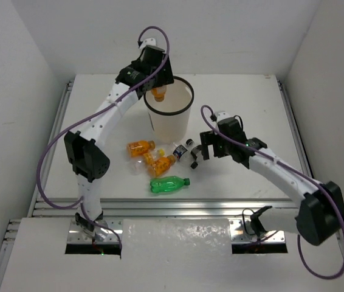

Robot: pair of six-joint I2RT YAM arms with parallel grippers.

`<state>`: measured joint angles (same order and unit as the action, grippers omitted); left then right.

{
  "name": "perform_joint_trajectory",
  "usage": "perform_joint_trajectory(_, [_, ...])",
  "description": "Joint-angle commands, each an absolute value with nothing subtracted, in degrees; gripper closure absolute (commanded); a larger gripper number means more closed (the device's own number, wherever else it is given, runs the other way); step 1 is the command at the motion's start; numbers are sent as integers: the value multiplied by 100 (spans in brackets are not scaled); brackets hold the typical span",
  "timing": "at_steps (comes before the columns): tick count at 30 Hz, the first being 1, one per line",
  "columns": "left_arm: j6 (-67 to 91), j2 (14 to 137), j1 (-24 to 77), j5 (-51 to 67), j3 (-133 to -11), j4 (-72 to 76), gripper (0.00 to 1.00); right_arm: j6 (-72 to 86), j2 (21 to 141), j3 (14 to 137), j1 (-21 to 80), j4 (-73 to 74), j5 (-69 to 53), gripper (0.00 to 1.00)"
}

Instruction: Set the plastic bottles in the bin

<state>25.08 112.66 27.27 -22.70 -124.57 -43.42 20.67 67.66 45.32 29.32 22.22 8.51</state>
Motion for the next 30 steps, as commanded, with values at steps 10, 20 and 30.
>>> perform_joint_trajectory(10, [2575,8959,3188,-1915,-10335,-3493,0,1309,9183,5572,2382,1222,-817,28])
perform_joint_trajectory(20, [2751,6066,3542,-1601,-7192,-2717,0,1993,9408,4809,2188,923,322,67])
perform_joint_trajectory(30, [3155,6345,4095,1414,-5968,-828,0,2144,4717,2286,2733,-1379,-2070,78])
